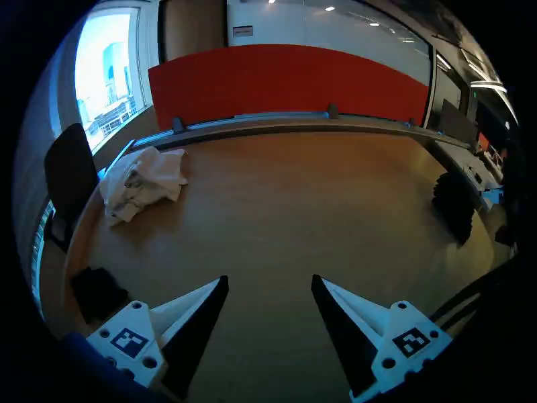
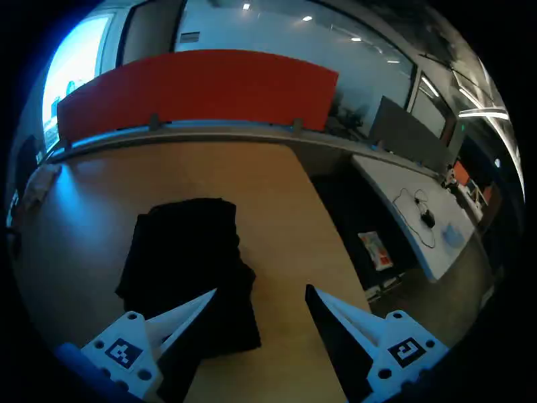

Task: Fold towel

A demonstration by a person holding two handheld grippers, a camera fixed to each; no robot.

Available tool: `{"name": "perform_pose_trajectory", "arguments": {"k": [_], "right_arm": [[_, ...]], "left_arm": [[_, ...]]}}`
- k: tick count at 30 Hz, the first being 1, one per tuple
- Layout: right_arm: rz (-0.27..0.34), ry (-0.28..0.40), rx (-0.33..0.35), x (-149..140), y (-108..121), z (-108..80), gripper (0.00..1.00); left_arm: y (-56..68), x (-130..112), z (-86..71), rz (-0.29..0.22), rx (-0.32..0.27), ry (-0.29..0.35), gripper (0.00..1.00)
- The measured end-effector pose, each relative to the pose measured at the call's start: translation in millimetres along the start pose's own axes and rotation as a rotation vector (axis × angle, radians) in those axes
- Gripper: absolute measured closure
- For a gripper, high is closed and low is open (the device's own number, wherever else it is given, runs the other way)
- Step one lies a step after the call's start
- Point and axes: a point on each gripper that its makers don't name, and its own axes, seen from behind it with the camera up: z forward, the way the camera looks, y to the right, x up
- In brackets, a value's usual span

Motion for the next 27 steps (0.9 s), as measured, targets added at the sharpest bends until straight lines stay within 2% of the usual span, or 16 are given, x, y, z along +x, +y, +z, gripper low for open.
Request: {"name": "perform_pose_trajectory", "arguments": {"k": [9,15,22,27], "right_arm": [[0.053,0.136,-0.014,35.5,-0.7,-9.3,0.08],[0.086,0.213,0.002,57.3,-7.7,-16.2,0.08],[0.097,0.346,0.012,95.7,-16.8,-33.9,0.08],[0.1,0.409,0.022,113.6,-22.7,-44.3,0.08]], "left_arm": [[-0.1,9.7,0.6,-0.009,-0.001,0.026,0.08],[0.9,16.8,0.9,-0.016,-0.002,0.048,0.08],[2.6,29.7,-0.9,-0.031,-0.007,0.091,0.08],[1.9,38.2,-1.6,-0.037,-0.004,0.117,0.08]]}}
